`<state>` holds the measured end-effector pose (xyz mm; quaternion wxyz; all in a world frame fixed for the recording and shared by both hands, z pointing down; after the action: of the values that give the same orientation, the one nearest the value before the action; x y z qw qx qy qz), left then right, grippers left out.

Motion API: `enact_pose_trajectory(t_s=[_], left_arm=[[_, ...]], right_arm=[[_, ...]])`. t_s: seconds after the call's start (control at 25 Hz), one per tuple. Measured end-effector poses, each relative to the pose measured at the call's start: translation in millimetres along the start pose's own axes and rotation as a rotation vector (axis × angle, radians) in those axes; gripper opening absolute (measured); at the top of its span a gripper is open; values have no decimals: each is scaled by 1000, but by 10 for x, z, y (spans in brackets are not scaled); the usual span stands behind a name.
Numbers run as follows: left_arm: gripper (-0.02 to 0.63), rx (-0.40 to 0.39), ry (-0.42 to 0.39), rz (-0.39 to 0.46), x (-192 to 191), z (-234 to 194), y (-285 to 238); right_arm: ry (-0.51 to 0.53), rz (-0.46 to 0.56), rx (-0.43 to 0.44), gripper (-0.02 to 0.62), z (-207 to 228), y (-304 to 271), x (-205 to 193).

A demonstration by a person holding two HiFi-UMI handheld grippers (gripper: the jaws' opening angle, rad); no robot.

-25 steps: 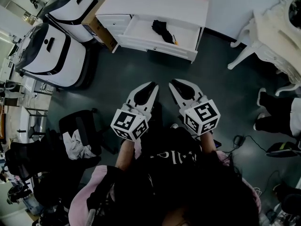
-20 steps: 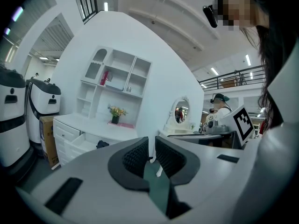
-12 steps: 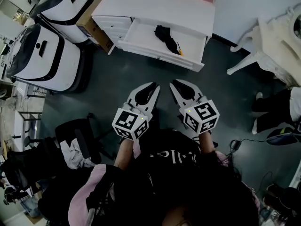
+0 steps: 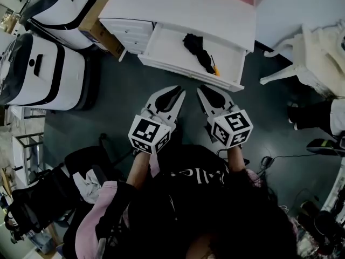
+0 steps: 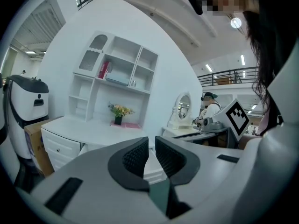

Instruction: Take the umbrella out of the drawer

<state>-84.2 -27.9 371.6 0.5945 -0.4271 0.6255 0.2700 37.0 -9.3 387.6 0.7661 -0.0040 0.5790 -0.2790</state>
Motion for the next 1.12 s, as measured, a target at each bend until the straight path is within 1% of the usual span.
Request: enact_pose_trajectory(t_s=[0.24,0.56,0.72,0.88,1.12], left_arm=[[48,-72,-6,-18,65,-504,-227],[48,-146,-61,-33,148,-982,-406],[48,-162,-65,-36,154,-1149,-460],[48,-179,-57,-34,162,-1242,-546],[48,-170,-29,-48,102,-1324,-696]], right_arm=[[-17,-9,-43,67,90,-549,201],[-29,3,-89,67,181,-1069,429],[-28,15,-107,67,205,-1211,532],[-29,5,-146,67,297,-1240,556],[-51,-28,-185,67,513,-1249,499]])
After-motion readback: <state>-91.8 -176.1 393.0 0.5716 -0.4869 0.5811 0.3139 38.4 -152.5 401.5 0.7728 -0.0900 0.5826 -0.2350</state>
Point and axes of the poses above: the fingertips, and each gripper's own axes: y backward along the fingers, z to its right, x out of its top, the point moved 5 cm from there along y, backward along the fingers, and after that the axes turned 3 degrees about -y, right-handed, at the moved point
